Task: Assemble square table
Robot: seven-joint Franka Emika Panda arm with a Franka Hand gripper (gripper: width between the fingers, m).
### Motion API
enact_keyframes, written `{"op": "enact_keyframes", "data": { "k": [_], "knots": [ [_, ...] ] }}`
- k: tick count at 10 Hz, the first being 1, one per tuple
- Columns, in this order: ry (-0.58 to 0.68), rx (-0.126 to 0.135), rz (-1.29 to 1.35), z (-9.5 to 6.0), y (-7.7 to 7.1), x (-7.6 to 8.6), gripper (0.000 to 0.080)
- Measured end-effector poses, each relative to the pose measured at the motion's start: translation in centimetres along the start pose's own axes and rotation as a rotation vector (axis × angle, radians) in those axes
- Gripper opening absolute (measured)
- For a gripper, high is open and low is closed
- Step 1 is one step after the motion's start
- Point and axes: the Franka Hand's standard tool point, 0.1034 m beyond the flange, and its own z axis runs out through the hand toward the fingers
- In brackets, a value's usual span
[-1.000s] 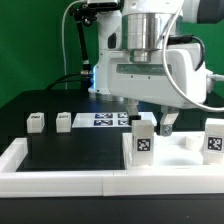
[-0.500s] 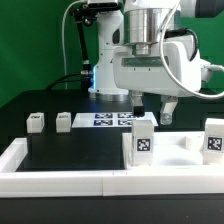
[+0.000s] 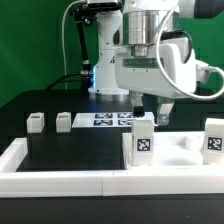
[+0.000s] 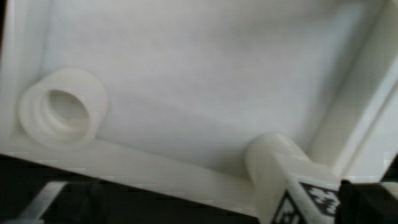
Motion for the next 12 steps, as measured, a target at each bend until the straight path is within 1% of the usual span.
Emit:
{"op": "enact_keyframes", "data": {
  "k": [1,3,4,5,8,9,11,12],
  "knots": [
    [-0.006,-0.014,0.035,0.4,0.8,-0.4,0.0649],
    [-0.013,-0.036,0.080,1.0,1.9,-1.5,0.0649],
    [-0.013,-0.037,0.094,1.3,2.2,-2.0,0.0649],
    [-0.013,-0.037,0.080,1.3,2.0,-2.5,0.0649],
    [-0.012,-0.038,0.075,1.3,2.0,-2.5,0.0649],
    [-0.010,-0.042,0.133,1.6,2.4,-2.7,0.0649],
    [0.003,-0.078,0.225,2.9,4.3,-4.2,0.0649],
    [0.007,-0.083,0.236,3.5,4.7,-4.4,0.0649]
  ]
}}
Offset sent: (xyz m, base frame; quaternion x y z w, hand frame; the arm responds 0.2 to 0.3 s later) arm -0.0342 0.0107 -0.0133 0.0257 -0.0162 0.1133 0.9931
